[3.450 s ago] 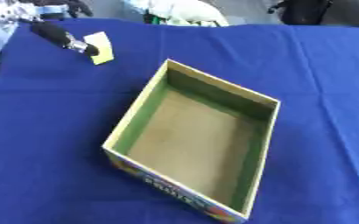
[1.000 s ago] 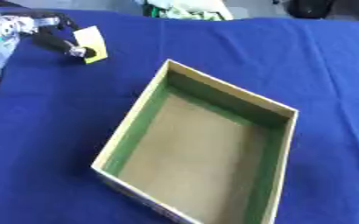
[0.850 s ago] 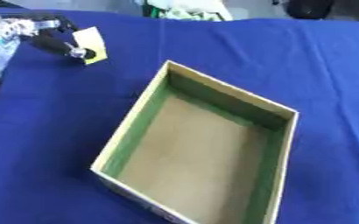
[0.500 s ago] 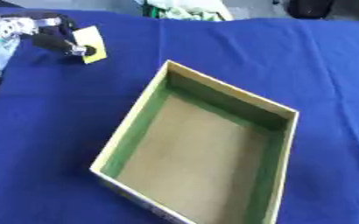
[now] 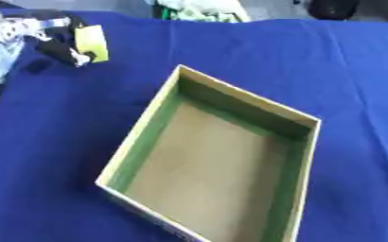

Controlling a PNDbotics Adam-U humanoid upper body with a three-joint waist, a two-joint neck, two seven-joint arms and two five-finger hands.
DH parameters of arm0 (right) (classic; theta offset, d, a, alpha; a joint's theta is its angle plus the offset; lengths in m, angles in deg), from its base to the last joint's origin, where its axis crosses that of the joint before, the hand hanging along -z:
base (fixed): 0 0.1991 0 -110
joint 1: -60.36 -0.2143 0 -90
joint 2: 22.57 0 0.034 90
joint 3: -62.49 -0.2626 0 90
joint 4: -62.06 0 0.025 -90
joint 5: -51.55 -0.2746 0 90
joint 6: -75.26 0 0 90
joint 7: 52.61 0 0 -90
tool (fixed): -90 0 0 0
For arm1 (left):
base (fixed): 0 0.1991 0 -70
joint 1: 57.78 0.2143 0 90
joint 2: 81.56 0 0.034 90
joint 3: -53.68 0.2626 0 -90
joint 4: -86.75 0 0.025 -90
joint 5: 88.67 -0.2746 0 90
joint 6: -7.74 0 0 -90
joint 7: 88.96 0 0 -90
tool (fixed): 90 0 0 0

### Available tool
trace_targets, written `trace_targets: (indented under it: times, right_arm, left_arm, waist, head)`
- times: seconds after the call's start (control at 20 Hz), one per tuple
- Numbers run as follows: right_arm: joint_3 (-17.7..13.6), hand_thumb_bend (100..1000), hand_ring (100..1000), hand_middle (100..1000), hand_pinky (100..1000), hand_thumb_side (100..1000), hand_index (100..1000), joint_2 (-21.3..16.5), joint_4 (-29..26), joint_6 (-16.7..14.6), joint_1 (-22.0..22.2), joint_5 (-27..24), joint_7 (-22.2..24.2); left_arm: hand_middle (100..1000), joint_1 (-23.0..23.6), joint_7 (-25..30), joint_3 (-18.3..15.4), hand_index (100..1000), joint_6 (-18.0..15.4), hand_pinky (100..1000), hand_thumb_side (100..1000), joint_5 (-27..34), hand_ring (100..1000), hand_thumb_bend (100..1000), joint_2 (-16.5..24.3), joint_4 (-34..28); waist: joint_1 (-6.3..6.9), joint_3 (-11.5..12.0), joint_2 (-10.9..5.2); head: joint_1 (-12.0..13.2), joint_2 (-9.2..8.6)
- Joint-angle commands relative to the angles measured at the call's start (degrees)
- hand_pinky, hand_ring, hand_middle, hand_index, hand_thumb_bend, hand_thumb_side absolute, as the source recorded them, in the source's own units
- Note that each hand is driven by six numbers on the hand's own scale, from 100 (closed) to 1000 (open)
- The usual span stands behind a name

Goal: Pick up objects on the table and place them in the box.

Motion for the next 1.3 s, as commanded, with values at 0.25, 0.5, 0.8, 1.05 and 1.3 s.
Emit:
trace_targets:
  times: [0.25,0.5,0.8,1.05,1.3]
  right_arm:
    - [-0.8,100,633,534,571,1000,803,-0.7,-1.2,0.5,0.3,0.0,0.1]
    - [-0.9,100,634,534,571,1000,803,-0.8,-1.2,0.8,0.5,0.2,0.2]
    - [-0.8,100,635,534,571,1000,803,-1.1,-1.2,0.9,0.6,0.1,0.3]
    - [-0.9,100,635,533,570,1000,803,-1.2,-1.2,1.0,0.8,0.1,0.4]
    - [-1.0,100,636,534,570,1000,803,-1.4,-1.2,1.1,1.0,0.2,0.2]
  left_arm:
    - [928,-1.7,-2.3,0.5,800,1.6,736,198,0.6,840,100,0.7,-1.3]
    - [926,-2.4,-2.2,0.9,791,2.6,731,236,2.3,838,100,0.8,-2.4]
    - [927,-2.8,-2.4,1.0,785,3.3,736,282,3.4,844,100,0.9,-3.6]
    - [925,-3.0,-2.2,1.3,768,3.5,727,272,5.2,834,100,0.9,-4.9]
    - [920,-2.6,-1.2,3.7,747,2.6,723,273,8.8,828,100,0.6,-8.8]
  waist:
    - [0.08,0.0,-1.89]
    - [0.21,0.1,-2.75]
    - [0.39,-0.1,-3.99]
    - [0.43,-0.2,-4.95]
    - [0.45,0.1,-5.89]
  head:
    - [0.1,0.63]
    - [0.1,1.18]
    - [0.1,1.69]
    - [0.0,2.13]
    - [-0.2,3.10]
